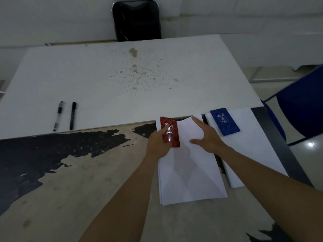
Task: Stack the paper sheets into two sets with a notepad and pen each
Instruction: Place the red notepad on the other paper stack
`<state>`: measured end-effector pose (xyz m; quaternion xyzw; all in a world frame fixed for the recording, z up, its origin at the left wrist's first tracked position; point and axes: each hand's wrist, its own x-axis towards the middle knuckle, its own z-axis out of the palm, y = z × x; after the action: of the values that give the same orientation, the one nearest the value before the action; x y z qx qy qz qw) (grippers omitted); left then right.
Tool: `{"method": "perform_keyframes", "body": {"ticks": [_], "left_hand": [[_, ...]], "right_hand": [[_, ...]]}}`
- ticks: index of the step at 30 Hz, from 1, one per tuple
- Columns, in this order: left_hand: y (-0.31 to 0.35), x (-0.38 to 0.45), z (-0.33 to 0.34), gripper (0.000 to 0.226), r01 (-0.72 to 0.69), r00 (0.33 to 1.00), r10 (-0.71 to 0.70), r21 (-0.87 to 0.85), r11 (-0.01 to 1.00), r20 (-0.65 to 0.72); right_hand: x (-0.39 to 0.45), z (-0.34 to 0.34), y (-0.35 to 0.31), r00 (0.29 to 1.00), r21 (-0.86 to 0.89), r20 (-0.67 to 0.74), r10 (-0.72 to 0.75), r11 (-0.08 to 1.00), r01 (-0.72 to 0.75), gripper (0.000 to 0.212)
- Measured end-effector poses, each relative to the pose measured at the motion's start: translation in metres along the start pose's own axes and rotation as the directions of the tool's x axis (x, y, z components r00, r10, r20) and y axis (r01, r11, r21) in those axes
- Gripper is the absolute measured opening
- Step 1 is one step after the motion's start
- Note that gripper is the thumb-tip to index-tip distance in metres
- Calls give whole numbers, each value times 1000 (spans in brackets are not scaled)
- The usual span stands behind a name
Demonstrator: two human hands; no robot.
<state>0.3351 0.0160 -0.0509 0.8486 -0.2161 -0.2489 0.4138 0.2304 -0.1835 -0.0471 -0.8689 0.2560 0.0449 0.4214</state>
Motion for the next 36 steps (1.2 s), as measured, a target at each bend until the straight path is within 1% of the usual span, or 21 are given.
{"method": "perform_keyframes", "body": {"ticks": [4, 8, 10, 14, 19, 25, 30, 32, 34, 35, 36], "left_hand": [[4, 14, 11, 69, 85, 996, -84, 66, 994, -29], [9, 17, 12, 72, 187, 981, -170, 215, 958, -96], [14, 16, 13, 73, 235, 969, -203, 276, 932, -140], [22, 16, 19, 75, 269, 962, -245, 263, 926, -124], [19, 13, 23, 76, 294, 953, -259, 273, 916, -157], [14, 16, 16, 75, 279, 959, -247, 302, 912, -138], [11, 21, 9, 77, 247, 969, -227, 330, 911, -99], [13, 19, 6, 81, 238, 971, -226, 339, 910, -74], [18, 13, 4, 87, 288, 957, -280, 317, 904, -70], [22, 9, 4, 90, 323, 946, -307, 306, 896, -101], [27, 3, 7, 92, 337, 940, -304, 306, 890, -153]], "right_hand": [[15, -5, 8, 1000, 0, 10, 16, 1000, -16, 100], [22, -7, 6, 996, -101, -38, 85, 991, -89, 108], [22, -7, 7, 992, -119, -61, 111, 986, -118, 107], [23, -2, 7, 989, -158, -76, 127, 978, -138, 99], [22, 2, 2, 987, -242, -58, 151, 957, -161, 92], [24, 5, -5, 983, -282, -33, 180, 942, -182, 92], [19, 5, -6, 985, -278, -17, 171, 946, -169, 93], [15, 1, -7, 988, -246, -11, 155, 957, -153, 92], [9, -9, -7, 991, -199, -64, 114, 972, -125, 87], [6, -17, -5, 989, -176, -115, 92, 978, -112, 82], [2, -26, 0, 982, -155, -174, 77, 982, -105, 77]]}}
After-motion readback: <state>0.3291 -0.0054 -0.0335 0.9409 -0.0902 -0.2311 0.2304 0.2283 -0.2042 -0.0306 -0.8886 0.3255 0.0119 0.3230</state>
